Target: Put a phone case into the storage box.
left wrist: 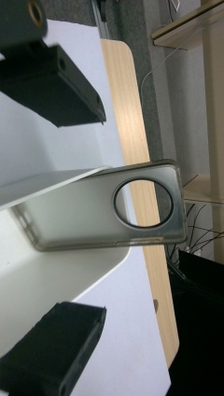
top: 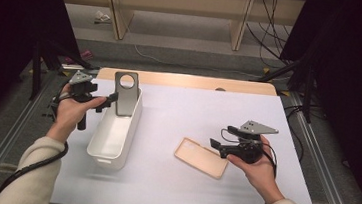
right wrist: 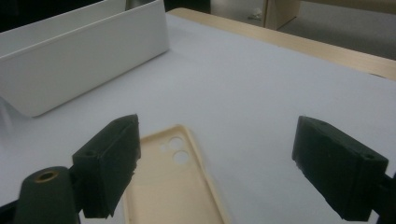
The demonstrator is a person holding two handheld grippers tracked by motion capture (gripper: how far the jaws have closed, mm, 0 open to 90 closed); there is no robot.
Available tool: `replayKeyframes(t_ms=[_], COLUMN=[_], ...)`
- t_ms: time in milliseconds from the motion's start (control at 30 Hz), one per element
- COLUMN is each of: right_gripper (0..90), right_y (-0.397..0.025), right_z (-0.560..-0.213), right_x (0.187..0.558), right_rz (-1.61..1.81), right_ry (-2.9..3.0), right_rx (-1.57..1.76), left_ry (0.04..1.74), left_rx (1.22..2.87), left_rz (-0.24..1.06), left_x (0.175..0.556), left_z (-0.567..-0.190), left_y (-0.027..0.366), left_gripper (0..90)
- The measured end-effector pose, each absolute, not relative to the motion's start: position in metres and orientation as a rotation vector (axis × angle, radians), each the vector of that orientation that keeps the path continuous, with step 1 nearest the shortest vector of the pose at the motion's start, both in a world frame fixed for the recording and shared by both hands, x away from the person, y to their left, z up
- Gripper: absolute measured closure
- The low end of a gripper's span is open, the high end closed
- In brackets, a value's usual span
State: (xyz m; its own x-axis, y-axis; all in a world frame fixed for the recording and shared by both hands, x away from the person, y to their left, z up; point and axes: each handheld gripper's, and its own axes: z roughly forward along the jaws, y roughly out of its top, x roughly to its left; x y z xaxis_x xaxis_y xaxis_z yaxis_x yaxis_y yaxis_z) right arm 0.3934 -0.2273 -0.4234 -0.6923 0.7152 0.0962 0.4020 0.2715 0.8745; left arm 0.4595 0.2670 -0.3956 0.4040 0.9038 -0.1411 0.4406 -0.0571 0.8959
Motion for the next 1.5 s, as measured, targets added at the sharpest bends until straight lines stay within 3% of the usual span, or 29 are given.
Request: replayKeyframes(t_ms=[100,867,1500], right_gripper=[16.1,16.1,16.4], right_y=[-0.23,-0.239,-0.241], right_z=[-0.423,-0.424,-0.422], right_x=[0.395,0.402,0.403], right_rz=[1.376,1.317,1.3], right_ry=[2.225,2.222,2.213], right_rx=[1.03,1.043,1.07], left_ry=[1.173,1.02,0.994], left_rx=[1.662,1.664,1.687], left_rz=[0.587,0.623,0.61], left_x=[0.442,0.37,0.365], left_z=[-0.393,-0.396,-0.397], left_y=[0.265,0.247,0.238], left_gripper=[0.0,2.2,2.3])
